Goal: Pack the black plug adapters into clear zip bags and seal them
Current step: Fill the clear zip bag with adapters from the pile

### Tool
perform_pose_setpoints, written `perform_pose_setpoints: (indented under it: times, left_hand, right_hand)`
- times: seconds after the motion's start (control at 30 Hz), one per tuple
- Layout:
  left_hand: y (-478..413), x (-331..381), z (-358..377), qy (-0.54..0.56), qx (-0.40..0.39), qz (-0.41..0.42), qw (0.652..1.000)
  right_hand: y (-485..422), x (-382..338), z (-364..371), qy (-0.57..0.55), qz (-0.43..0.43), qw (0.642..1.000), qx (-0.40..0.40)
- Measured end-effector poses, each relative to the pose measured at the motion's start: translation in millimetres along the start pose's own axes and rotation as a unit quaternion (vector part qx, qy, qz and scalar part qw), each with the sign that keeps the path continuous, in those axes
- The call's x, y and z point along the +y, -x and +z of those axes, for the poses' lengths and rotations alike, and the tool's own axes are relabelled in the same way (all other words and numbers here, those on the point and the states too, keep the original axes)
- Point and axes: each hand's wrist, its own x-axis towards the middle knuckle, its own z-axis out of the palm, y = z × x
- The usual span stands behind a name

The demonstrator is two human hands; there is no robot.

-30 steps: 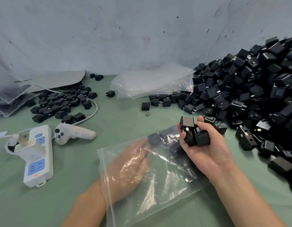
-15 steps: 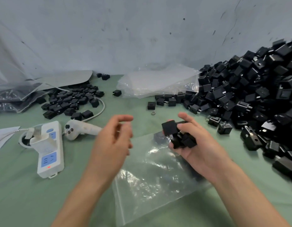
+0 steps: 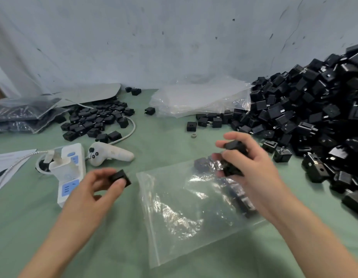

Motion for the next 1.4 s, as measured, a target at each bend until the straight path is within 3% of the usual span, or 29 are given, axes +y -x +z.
perform_pose_setpoints:
  times: [0.1,0.3,0.43,0.57,0.73,0.87,1.03,1.23,1.4]
  left_hand:
    - [5,-21,9,-0.039,-0.029,-0.009,0.999]
    - [14,-9,47,-0.097,-0.072,0.116,0.986]
    - [17,-7,56,-0.226,-0.097,0.175,0.953]
    - [19,-14,41,-0.257,-0.102,0.184,0.943]
    - [8,-6,50,-0.345,-0.166,0.226,0.896]
    - [-1,7,67,-0.327,-0.185,0.256,0.891]
    - [-12,19,92,-0.244,-0.228,0.245,0.91]
    - [-9,31,110,-0.24,-0.144,0.299,0.912]
    - [-15,34,110,-0.176,-0.215,0.27,0.922]
  right_hand:
    - [-6,-2,-15,-0.032,0.018,0.998,0.058]
    - [-4,4,-18,-0.036,0.028,0.994,0.098]
    - [0,6,-19,-0.03,0.033,0.994,0.105]
    - [-1,4,-23,-0.041,0.033,0.993,0.106]
    - [-3,5,-21,-0.053,0.035,0.992,0.109]
    - [-4,6,-21,-0.05,0.036,0.992,0.109]
    - [-6,5,-25,-0.051,0.036,0.992,0.109]
    - [-12,5,-29,-0.06,0.037,0.992,0.108]
    - [-14,5,-29,-0.068,0.04,0.991,0.104]
